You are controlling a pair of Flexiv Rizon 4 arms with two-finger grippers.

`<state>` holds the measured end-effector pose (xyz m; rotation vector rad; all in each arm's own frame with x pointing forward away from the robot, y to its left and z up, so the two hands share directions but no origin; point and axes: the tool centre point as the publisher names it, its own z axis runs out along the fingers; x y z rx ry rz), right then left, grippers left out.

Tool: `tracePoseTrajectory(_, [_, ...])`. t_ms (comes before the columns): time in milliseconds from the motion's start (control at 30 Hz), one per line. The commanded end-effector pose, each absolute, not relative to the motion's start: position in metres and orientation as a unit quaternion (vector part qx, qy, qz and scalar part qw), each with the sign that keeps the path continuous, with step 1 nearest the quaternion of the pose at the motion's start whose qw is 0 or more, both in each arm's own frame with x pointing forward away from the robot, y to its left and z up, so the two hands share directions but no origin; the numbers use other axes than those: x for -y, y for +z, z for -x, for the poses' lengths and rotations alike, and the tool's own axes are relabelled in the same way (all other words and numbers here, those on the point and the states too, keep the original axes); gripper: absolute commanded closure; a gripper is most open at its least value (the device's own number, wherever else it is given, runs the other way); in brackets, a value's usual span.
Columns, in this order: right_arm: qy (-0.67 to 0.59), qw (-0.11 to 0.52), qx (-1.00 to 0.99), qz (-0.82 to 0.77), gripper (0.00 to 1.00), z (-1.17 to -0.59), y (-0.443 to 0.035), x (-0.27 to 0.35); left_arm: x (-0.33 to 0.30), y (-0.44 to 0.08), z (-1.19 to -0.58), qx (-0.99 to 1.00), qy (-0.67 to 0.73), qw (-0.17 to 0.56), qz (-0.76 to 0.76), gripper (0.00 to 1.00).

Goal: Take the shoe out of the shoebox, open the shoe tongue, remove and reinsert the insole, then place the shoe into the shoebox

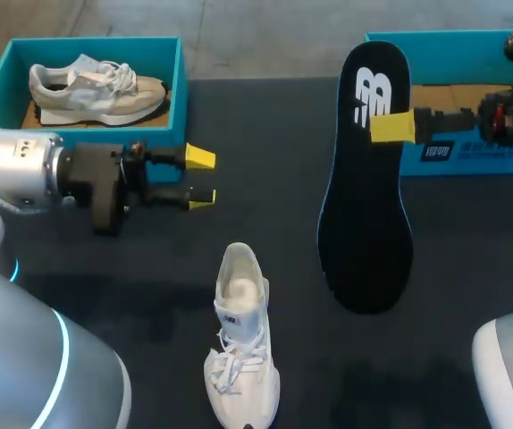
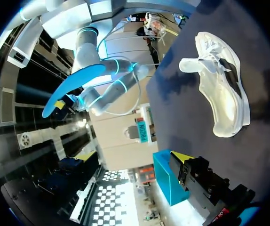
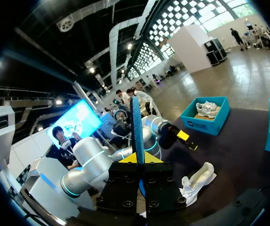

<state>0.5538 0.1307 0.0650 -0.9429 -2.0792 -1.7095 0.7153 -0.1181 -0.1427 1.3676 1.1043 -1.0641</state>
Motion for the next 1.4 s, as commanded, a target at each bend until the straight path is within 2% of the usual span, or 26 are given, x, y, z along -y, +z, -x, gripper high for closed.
tracePoseTrajectory(33, [-0.617, 0.128, 0.7, 0.336, 1.0, -0.544, 0.063, -0.142, 0.123, -0.14, -0.715, -0.456, -0.446, 0.521, -0.568, 0.0])
tracePoseTrajectory(700, [-0.617, 0.128, 0.7, 0.336, 1.0, -0.544, 0.063, -0.142, 0.127, -0.131, -0.716, -0.483, -0.477, 0.501, -0.537, 0.0])
tracePoseTrajectory(1067, [-0.595, 0.199, 0.705, 0.332, 1.0, -0.62, 0.061, -0.146, 0.127, -0.131, -0.716, -0.483, -0.477, 0.501, -0.537, 0.0])
tracePoseTrajectory(1400, [-0.574, 0.238, 0.705, 0.342, 1.0, -0.666, 0.053, -0.144, 0.127, -0.131, -0.716, -0.483, -0.477, 0.501, -0.537, 0.0])
